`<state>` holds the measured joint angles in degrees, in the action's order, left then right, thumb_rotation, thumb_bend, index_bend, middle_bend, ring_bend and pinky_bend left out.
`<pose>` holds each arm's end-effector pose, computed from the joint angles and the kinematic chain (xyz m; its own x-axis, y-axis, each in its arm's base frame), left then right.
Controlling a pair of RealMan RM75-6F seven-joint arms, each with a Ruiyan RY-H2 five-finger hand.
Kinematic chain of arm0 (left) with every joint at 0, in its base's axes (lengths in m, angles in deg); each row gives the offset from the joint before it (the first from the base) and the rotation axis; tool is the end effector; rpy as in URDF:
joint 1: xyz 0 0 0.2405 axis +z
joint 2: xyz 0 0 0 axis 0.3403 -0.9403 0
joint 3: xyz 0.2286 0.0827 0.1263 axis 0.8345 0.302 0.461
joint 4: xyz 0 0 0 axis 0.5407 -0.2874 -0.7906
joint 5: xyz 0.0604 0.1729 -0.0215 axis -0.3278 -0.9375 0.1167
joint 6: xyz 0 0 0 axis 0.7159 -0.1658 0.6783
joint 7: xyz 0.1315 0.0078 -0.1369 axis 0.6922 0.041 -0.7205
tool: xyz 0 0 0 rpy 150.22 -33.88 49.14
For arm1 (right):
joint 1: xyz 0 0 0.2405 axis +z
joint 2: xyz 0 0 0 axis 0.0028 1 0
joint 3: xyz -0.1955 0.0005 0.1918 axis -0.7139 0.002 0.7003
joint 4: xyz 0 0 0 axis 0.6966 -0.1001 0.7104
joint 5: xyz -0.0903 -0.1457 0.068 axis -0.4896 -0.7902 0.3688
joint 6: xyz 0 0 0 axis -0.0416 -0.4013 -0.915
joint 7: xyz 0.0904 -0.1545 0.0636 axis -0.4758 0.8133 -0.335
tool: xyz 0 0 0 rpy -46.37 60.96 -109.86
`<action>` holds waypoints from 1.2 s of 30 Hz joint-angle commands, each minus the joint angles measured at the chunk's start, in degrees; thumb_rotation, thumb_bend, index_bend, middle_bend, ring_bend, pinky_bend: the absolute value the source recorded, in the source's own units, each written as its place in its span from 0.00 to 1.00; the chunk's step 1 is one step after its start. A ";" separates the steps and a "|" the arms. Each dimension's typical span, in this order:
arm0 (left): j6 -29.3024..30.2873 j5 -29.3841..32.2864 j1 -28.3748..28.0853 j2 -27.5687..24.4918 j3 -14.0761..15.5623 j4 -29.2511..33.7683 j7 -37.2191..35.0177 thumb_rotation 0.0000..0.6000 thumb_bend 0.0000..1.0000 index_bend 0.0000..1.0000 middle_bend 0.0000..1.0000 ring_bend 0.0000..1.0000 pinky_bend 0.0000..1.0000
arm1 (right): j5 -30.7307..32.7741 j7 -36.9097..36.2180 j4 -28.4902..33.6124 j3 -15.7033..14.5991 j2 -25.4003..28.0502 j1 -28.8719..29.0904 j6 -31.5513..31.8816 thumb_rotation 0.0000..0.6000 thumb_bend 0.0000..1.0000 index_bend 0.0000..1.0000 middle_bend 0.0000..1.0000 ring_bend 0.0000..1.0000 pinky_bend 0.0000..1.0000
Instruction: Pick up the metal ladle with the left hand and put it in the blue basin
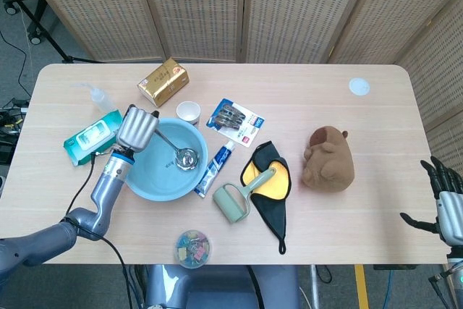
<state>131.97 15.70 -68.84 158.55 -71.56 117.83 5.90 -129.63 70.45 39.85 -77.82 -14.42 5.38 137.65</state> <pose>-0.1565 0.4605 0.0195 0.8990 -0.2335 0.3704 0.3135 -0.2471 -0.9169 -0.3368 -0.2392 0.2197 0.2494 -0.0002 0.9684 -0.9635 0.1000 0.2482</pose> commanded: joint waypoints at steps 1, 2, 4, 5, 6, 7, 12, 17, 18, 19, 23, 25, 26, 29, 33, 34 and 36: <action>-0.14 -0.60 -0.18 -0.12 0.59 0.69 1.54 1.00 0.62 0.89 0.95 0.80 0.73 | 0.01 -0.10 -0.01 0.01 0.06 -0.03 0.03 1.00 0.00 0.00 0.00 0.00 0.00; -0.18 -0.55 -0.14 -0.05 0.61 0.80 1.73 1.00 0.62 0.89 0.95 0.80 0.73 | 0.00 -0.14 0.01 0.02 0.08 -0.04 0.05 1.00 0.00 0.00 0.00 0.00 0.00; -0.27 -0.35 0.01 0.11 0.53 0.97 1.88 1.00 0.62 0.89 0.95 0.80 0.73 | -0.03 -0.25 0.06 0.05 0.14 -0.06 0.10 1.00 0.00 0.00 0.00 0.00 0.00; -0.31 -0.22 0.09 0.18 0.42 1.07 1.79 1.00 0.62 0.89 0.95 0.80 0.73 | -0.04 -0.25 0.06 0.07 0.16 -0.08 0.15 1.00 0.00 0.00 0.00 0.00 0.00; -0.38 -0.02 0.22 0.25 0.25 1.24 1.43 1.00 0.62 0.89 0.95 0.80 0.73 | -0.05 -0.25 0.05 0.07 0.18 -0.09 0.18 1.00 0.00 0.00 0.00 0.00 0.00; -0.44 0.27 0.37 0.29 -0.03 1.50 0.79 1.00 0.62 0.89 0.95 0.80 0.73 | -0.04 -0.29 0.07 0.08 0.20 -0.10 0.19 1.00 0.00 0.00 0.00 0.00 0.00; -0.09 1.18 1.80 -1.07 -2.26 5.22 -7.38 1.00 0.62 0.90 0.95 0.80 0.73 | -0.16 -0.35 0.13 0.03 0.24 -0.08 0.13 1.00 0.00 0.00 0.00 0.00 0.00; -1.47 5.21 3.11 -3.59 -4.53 11.12 -10.43 1.00 0.62 0.91 0.95 0.80 0.73 | -0.32 -0.05 0.19 -0.08 0.16 -0.07 0.12 1.00 0.00 0.00 0.00 0.00 0.00; -1.54 5.89 3.34 -4.15 -4.85 12.38 -10.65 1.00 0.62 0.91 0.95 0.80 0.73 | -0.31 0.02 0.20 -0.08 0.14 -0.07 0.12 1.00 0.00 0.00 0.00 0.00 0.00; -1.64 6.59 3.69 -4.81 -5.24 13.89 -11.38 1.00 0.62 0.91 0.95 0.80 0.73 | -0.31 0.09 0.23 -0.09 0.12 -0.06 0.11 1.00 0.00 0.00 0.00 0.00 0.00; -1.59 7.42 4.31 -6.85 -5.39 16.71 -11.84 1.00 0.62 0.91 0.95 0.80 0.73 | -0.41 0.40 0.27 -0.20 0.00 -0.01 0.02 1.00 0.00 0.00 0.00 0.00 0.00; -1.66 7.89 4.56 -7.44 -5.53 17.49 -12.44 1.00 0.62 0.91 0.95 0.80 0.73 | -0.51 0.55 0.32 -0.27 -0.05 0.01 -0.02 1.00 0.00 0.00 0.00 0.00 0.00; -1.64 8.01 4.67 -7.71 -5.58 17.75 -12.78 1.00 0.62 0.91 0.95 0.80 0.73 | -0.54 0.65 0.32 -0.30 -0.08 0.02 -0.02 1.00 0.00 0.00 0.00 0.00 0.00; -1.50 8.10 5.00 -8.43 -5.57 18.06 -13.67 1.00 0.62 0.91 0.95 0.80 0.73 | -0.54 0.84 0.31 -0.34 -0.17 0.04 -0.06 1.00 0.00 0.00 0.00 0.00 0.00; -1.51 8.24 5.66 -9.50 -5.47 18.14 -15.39 1.00 0.62 0.91 0.95 0.80 0.73 | -0.55 1.13 0.26 -0.40 -0.31 0.11 -0.19 1.00 0.00 0.00 0.00 0.00 0.00; -1.54 8.10 5.78 -9.78 -5.41 18.21 -15.89 1.00 0.62 0.91 0.95 0.80 0.73 | -0.55 1.21 0.25 -0.41 -0.35 0.13 -0.21 1.00 0.00 0.00 0.00 0.00 0.00; -1.39 7.75 6.12 -10.35 -5.38 18.40 -17.10 1.00 0.62 0.91 0.95 0.80 0.73 | -0.60 1.36 0.24 -0.48 -0.43 0.16 -0.27 1.00 0.00 0.00 0.00 0.00 0.00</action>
<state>130.50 23.70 -63.02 148.65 -76.99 136.08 -10.53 -130.22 71.81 40.09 -78.29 -14.85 5.53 137.38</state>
